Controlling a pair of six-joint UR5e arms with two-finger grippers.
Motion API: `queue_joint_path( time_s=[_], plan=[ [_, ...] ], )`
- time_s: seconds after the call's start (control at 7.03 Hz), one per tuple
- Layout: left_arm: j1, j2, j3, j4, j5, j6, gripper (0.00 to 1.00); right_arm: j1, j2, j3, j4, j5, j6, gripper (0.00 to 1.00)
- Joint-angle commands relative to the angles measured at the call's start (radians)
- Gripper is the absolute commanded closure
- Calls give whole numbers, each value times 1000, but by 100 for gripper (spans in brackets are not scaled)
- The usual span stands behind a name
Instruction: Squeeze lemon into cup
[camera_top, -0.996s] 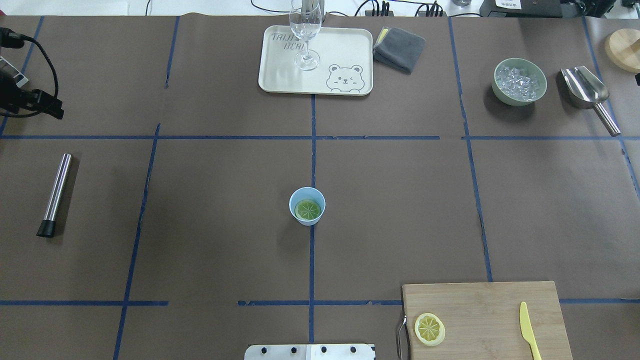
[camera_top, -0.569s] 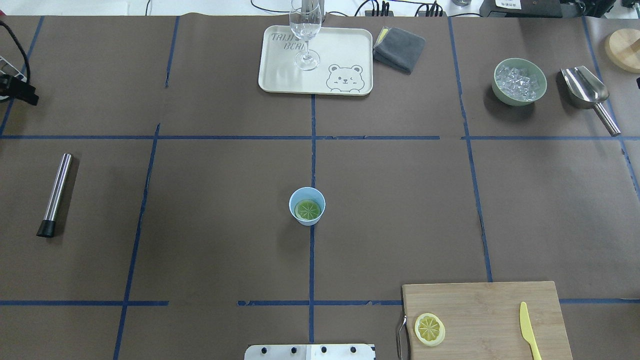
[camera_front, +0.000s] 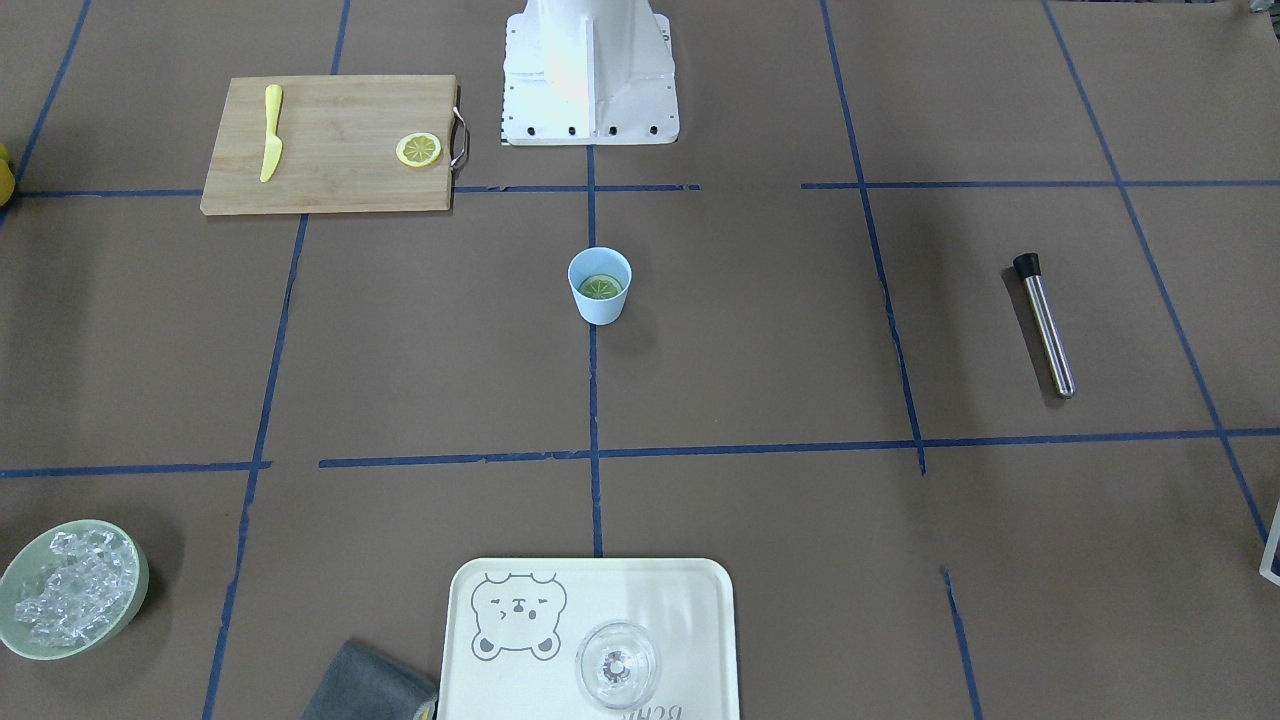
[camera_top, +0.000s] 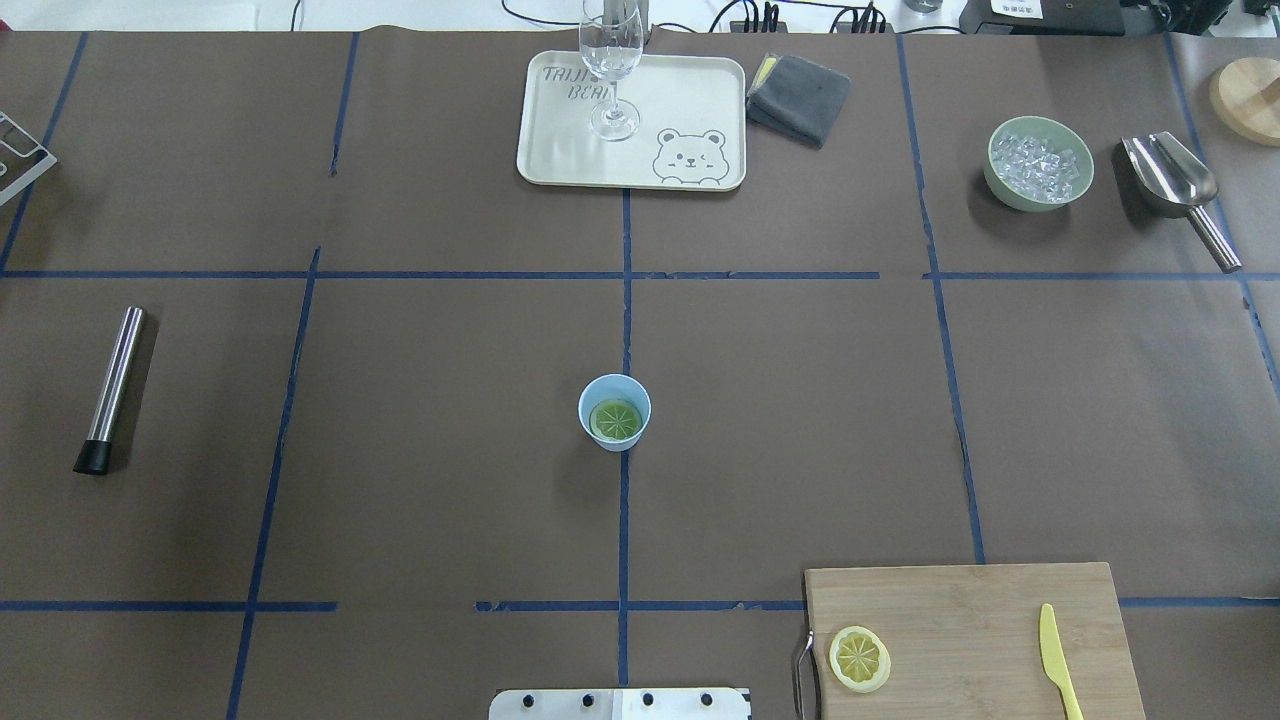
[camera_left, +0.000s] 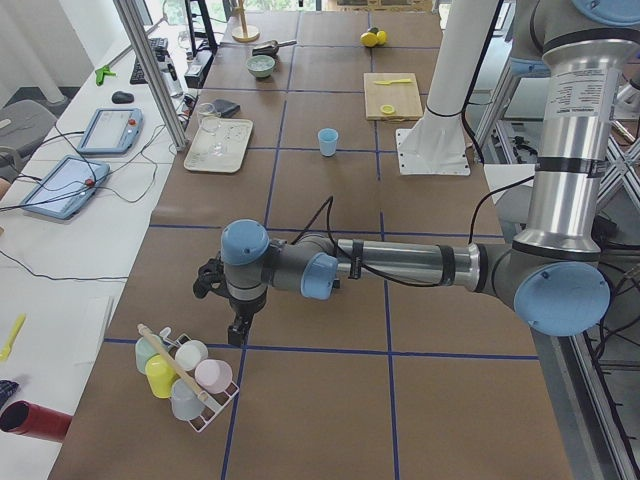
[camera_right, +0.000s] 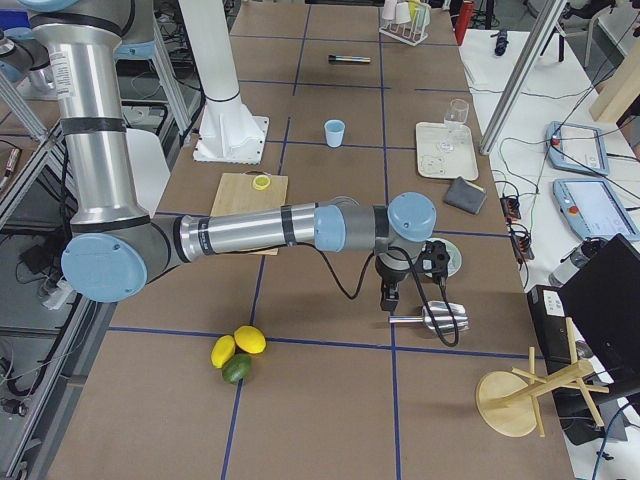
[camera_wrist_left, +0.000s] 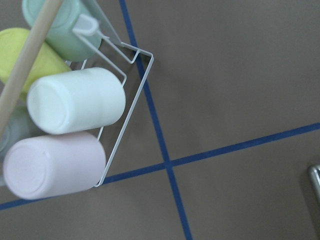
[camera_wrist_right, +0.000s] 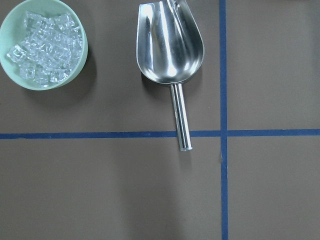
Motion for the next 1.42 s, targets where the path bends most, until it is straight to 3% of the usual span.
queue_joint_path(
  time_s=[0.0, 0.28, 1.0, 1.14, 1.28],
  plan=[
    [-25, 26, 5, 43, -25, 16, 0, 15, -21, -26, 2, 1, -27, 0],
    [-28, 20, -65, 160, -26, 16, 0, 15, -47, -27, 2, 1, -26, 0],
    [-30, 23, -96, 174, -26, 16, 0, 15, -55, -62, 3, -3, -35, 0],
    [-30, 23, -96, 174, -26, 16, 0, 15, -72, -61, 46, -6, -36, 0],
    [-30, 25, -96, 173, -26, 16, 0, 15, -124, -62, 161, -6, -26, 0]
  ],
)
